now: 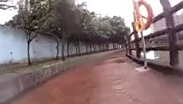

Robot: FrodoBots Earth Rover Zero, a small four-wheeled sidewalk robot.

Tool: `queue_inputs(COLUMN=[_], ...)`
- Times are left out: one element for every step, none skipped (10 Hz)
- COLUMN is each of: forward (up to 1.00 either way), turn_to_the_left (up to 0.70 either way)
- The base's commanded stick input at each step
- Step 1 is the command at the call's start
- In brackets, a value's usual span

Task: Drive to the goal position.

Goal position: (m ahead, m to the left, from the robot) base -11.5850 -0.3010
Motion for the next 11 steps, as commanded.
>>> queue_inputs(forward=[1.00, 1.00, 1.00, 1.00, 1.00, 1.00, 1.00, 1.00, 1.00, 1.00, 1.00], turn_to_the_left=[0.00, 0.00, 0.00, 0.00, 0.00, 0.00, 0.00, 0.00, 0.00, 0.00, 0.00])
